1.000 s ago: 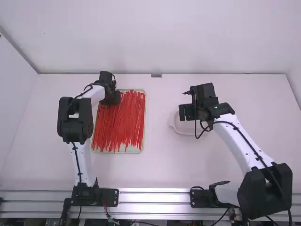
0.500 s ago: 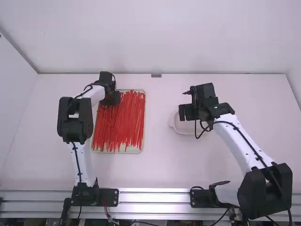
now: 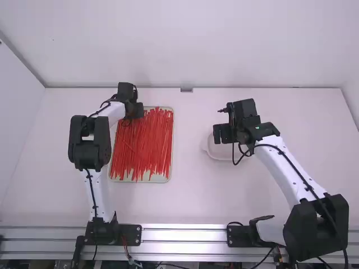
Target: Fasten the cable tie
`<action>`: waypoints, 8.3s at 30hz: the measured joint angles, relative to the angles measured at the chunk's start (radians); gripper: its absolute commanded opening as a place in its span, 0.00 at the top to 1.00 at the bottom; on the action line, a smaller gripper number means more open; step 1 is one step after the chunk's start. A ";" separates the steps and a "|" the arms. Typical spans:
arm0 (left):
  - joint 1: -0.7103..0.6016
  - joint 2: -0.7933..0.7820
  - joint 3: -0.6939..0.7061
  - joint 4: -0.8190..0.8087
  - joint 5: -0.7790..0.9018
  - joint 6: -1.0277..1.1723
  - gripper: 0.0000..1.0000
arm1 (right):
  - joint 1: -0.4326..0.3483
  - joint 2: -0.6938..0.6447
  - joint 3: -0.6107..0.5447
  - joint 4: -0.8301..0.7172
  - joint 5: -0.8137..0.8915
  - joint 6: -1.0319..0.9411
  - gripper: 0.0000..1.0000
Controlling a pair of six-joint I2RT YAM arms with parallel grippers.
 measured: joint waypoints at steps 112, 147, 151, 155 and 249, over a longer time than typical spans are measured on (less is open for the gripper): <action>-0.322 -1.078 -0.674 0.637 0.274 -0.391 0.98 | 0.241 0.000 0.000 0.571 -0.581 -0.110 0.63; -0.184 -1.053 -0.498 0.537 0.497 -0.170 0.06 | 0.039 0.000 0.000 0.736 -0.822 -0.100 1.00; -0.150 -1.005 -0.444 0.537 0.623 -0.137 0.04 | 0.005 0.000 0.001 0.808 -0.902 -0.075 1.00; -0.138 -0.942 -0.389 0.536 0.776 -0.088 0.04 | -0.019 0.000 0.001 0.881 -0.983 -0.049 1.00; -0.167 -0.788 -0.023 0.568 1.202 -0.250 0.98 | 0.072 0.002 0.002 0.589 -1.121 -0.434 0.85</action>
